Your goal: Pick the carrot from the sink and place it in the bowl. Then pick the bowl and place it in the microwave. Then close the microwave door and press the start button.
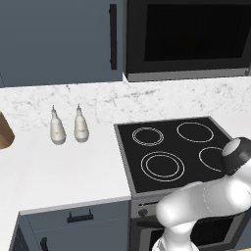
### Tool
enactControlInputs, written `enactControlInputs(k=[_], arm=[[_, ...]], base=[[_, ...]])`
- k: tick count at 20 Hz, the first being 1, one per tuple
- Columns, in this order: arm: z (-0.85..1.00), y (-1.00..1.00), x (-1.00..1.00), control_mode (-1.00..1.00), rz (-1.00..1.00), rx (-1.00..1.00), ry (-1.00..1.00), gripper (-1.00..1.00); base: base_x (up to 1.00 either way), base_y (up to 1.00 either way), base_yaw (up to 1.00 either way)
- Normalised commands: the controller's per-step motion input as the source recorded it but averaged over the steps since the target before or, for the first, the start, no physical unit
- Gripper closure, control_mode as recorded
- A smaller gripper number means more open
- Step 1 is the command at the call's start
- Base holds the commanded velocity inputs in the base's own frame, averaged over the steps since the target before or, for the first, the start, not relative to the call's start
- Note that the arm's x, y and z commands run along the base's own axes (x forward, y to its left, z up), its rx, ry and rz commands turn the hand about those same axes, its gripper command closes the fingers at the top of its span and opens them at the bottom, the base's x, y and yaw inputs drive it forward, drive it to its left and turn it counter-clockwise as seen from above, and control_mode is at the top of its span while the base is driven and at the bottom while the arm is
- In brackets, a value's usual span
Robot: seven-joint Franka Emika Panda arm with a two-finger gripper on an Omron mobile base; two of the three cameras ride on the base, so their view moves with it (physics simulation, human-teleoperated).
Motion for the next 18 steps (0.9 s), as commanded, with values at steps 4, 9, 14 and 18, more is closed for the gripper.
enactControlInputs(k=[4, 9, 14, 18], arm=[[-0.13, -0.04, 0.26, -1.00, 0.00, 0.03, -0.01, -1.00], [-0.15, -0.04, 0.22, -1.00, 0.00, 0.02, -0.02, -1.00], [-0.17, -0.02, 0.18, -1.00, 0.00, 0.02, -0.03, -1.00], [-0.21, 0.00, -0.15, -1.00, 0.00, 0.00, -0.14, -1.00]], base=[[0.00, 0.00, 0.00], [0.00, 0.00, 0.00], [0.00, 0.00, 0.00], [0.00, 0.00, 0.00]])
